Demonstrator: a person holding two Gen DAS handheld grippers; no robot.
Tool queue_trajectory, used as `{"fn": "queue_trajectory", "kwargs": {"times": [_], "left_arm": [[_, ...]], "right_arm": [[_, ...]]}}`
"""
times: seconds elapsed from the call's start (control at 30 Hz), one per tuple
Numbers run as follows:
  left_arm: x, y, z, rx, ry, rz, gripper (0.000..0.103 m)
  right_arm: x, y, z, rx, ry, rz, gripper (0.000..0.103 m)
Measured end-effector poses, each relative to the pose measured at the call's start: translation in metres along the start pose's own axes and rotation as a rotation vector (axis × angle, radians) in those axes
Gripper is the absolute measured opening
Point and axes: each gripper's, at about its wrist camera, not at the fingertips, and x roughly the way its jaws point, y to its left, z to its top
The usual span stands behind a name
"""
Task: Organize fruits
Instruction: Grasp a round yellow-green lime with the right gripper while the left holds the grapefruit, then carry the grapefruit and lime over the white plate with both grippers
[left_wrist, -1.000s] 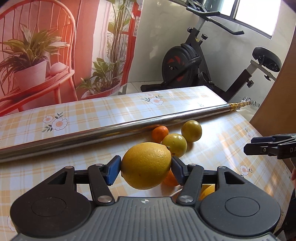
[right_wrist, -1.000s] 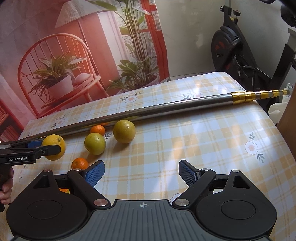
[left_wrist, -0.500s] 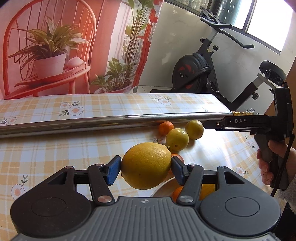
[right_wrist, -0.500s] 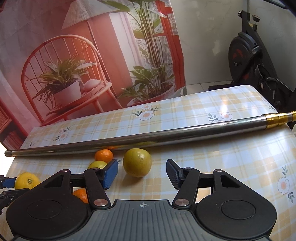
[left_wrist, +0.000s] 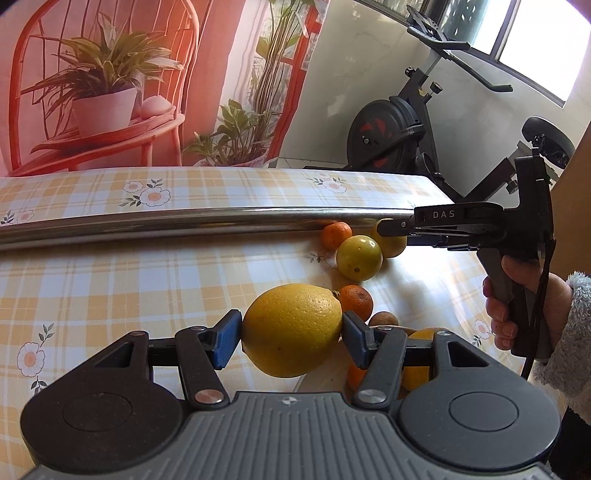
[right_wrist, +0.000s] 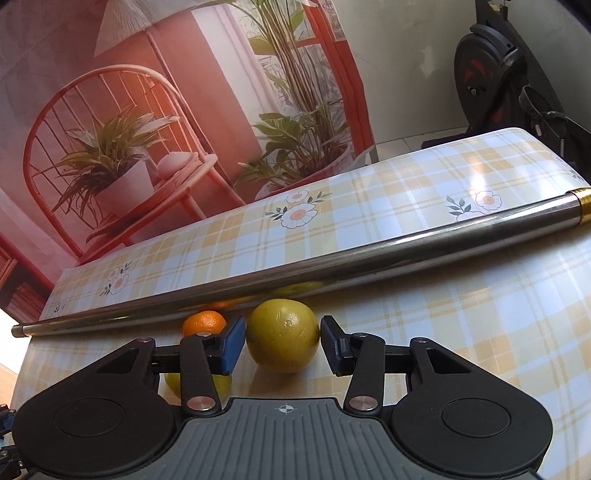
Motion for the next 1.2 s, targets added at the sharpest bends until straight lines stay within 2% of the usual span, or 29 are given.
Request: {"fn": "queue_trajectory", "kwargs": {"times": [0.3,0.6,0.87,1.03,1.2], "left_arm": [[-0.008,-0.002,-0.007,0.007,0.004,-0.011,0.062],[-0.027,-0.007,-0.015,0.021,-0.003,-0.021,0.062],[-0.049,-0.014,-0.021,0.074,-0.02,-0.012,0.062],[-0.064,-0.009,-0.017,0.07,-0.041,-0.005,0.062],[-0.084,-0.002,-0.013,0.085,-0.066,0.007,0.062]], "right_arm": [[-0.013,-0.001,-0.005,0.027,-0.016,0.002,0.041],[-0.067,0.005,-0.027,0.057,-0.08,0.039,0.041],[-0.116,0.016,-0.055,0.046,-0.112,0.064,0.041],[-0.141,0.03,-0.073,-0.001,-0.118,0.035,0.041],[-0.16,0.044,-0.087,-0.028,-0.125,0.045,0.041]]}}
